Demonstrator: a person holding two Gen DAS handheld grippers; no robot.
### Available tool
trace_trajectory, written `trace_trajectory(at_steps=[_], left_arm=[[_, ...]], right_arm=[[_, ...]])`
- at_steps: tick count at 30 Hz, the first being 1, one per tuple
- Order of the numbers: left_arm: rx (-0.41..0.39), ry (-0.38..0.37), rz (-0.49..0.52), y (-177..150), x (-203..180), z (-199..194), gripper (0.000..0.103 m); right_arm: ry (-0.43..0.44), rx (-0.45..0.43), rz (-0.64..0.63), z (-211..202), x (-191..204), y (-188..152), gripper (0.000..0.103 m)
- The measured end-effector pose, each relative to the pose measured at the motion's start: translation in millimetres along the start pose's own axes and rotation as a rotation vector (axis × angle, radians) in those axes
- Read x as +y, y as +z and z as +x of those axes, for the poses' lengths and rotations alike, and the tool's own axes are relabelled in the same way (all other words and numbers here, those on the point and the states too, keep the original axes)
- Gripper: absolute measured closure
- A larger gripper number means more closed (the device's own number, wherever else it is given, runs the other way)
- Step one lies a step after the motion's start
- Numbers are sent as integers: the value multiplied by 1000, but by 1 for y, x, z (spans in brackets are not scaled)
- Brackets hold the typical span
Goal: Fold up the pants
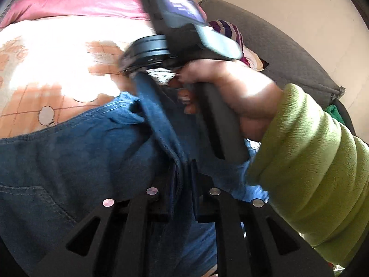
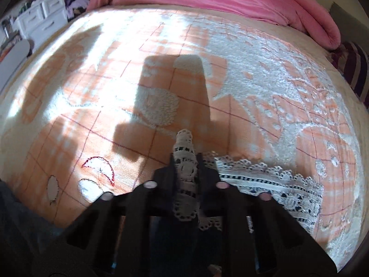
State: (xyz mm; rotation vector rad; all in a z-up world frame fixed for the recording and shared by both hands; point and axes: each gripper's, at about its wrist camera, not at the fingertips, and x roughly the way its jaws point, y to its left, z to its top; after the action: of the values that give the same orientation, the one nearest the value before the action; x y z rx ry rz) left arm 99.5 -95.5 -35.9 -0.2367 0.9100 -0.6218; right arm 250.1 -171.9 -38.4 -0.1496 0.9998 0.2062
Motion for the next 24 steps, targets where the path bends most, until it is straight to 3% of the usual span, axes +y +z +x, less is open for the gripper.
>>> trace_trajectory(at_steps=[10, 12, 24], left_arm=[[-29, 59, -7, -4, 10, -11, 92], [-41, 73, 16, -4, 7, -15, 98], [-44, 84, 286, -14, -37, -37, 99]], right_arm=[[106, -173, 237, -97, -86, -36, 98], [111, -195, 264, -116, -99, -51, 98], [157, -229, 459, -196, -134, -189, 97]])
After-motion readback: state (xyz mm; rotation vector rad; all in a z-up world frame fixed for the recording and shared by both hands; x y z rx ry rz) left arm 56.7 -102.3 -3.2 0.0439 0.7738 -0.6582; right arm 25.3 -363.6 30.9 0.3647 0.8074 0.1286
